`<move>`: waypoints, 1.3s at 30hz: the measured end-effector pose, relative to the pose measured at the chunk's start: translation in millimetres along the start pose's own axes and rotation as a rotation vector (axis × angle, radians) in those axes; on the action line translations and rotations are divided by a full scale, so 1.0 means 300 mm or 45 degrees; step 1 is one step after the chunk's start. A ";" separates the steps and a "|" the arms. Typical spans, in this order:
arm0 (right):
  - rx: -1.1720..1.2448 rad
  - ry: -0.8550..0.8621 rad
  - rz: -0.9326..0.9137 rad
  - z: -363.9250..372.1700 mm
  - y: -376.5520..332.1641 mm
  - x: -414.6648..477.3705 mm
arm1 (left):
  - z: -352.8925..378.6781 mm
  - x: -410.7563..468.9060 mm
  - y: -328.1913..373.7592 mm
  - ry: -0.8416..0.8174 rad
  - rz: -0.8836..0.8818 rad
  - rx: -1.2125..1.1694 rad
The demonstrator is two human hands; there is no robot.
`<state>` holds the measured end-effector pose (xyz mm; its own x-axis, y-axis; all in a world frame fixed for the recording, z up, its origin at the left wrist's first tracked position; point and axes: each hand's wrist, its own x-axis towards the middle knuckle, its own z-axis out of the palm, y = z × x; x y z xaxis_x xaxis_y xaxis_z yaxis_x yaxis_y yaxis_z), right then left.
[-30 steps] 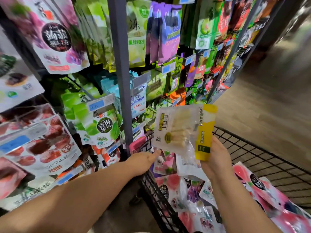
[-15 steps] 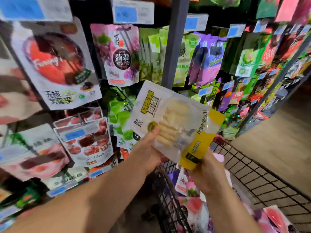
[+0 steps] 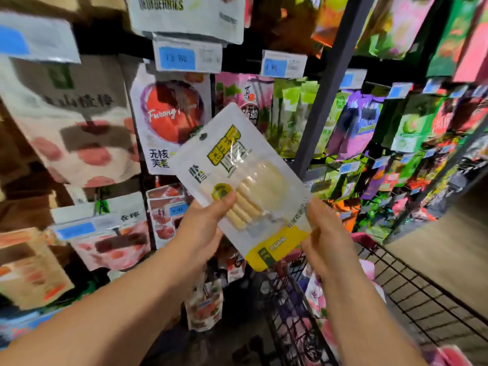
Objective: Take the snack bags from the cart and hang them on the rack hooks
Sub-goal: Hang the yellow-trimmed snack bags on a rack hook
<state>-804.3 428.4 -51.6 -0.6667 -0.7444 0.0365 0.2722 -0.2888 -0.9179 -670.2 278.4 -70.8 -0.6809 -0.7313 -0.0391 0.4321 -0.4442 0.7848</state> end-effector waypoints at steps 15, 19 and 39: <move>-0.841 -0.321 -0.027 0.755 0.201 -0.237 | -0.537 -0.433 0.614 0.133 0.264 0.332; -0.693 -0.465 -0.061 0.975 0.271 -0.278 | -0.665 -0.534 0.751 0.169 0.341 0.350; -0.681 -1.104 0.000 1.684 0.552 -0.422 | -1.057 -0.980 1.046 1.004 0.707 0.248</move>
<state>-324.2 170.7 -8.8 0.1235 -0.9856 0.1152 -0.2154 -0.1400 -0.9664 -146.8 189.8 -9.1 0.2098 -0.9775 0.0205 0.4178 0.1086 0.9020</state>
